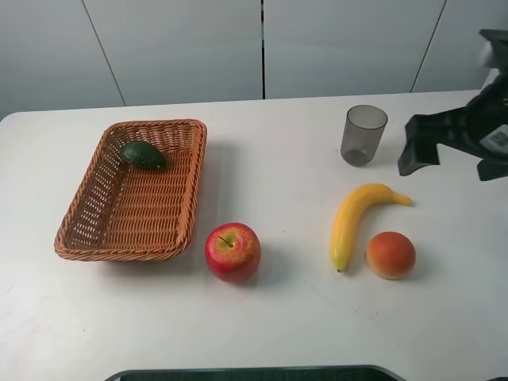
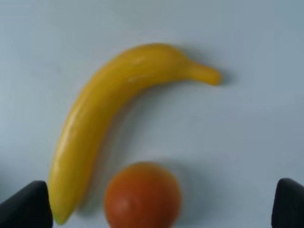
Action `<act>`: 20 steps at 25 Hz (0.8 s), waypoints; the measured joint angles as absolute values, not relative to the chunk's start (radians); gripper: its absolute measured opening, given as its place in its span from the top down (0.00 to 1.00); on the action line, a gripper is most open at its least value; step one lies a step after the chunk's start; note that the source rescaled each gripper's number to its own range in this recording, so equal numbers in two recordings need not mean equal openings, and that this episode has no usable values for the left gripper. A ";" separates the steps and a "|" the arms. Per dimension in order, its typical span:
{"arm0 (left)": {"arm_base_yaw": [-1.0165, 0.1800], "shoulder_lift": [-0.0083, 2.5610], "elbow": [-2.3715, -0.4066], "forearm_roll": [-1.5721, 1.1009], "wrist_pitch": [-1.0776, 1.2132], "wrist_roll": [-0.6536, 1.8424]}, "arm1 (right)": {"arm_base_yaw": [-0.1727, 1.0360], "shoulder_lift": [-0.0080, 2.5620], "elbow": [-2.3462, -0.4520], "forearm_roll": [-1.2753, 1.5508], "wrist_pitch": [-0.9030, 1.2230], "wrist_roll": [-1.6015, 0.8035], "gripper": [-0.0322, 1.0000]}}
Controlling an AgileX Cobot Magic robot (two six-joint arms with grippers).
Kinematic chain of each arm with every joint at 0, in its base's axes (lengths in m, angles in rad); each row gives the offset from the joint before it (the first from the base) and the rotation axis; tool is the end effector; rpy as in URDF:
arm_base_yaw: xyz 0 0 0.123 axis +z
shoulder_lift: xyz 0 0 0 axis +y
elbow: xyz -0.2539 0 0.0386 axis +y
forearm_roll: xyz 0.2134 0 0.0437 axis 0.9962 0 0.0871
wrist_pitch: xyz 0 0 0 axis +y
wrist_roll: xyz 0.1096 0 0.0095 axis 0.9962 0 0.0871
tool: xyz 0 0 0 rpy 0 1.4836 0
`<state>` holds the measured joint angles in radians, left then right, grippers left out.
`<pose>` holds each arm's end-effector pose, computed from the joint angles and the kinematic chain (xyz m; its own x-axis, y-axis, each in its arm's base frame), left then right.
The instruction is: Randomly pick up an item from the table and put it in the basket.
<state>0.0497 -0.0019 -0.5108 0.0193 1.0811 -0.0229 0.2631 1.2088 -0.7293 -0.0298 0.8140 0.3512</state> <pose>0.0079 0.0023 0.2529 -0.4613 -0.0368 -0.8865 -0.0711 0.9975 -0.0044 0.1887 0.0484 0.2117 -0.9352 0.0843 -0.3439 0.0541 0.9938 0.0967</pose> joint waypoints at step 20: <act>0.050 -0.002 -0.511 0.019 1.081 -0.023 | 0.121 0.247 -0.592 -0.088 0.994 0.170 0.00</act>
<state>0.0497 -0.0019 -0.5108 0.0193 1.0811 -0.0229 0.1208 0.2469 -0.5921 -0.0884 0.9939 0.1699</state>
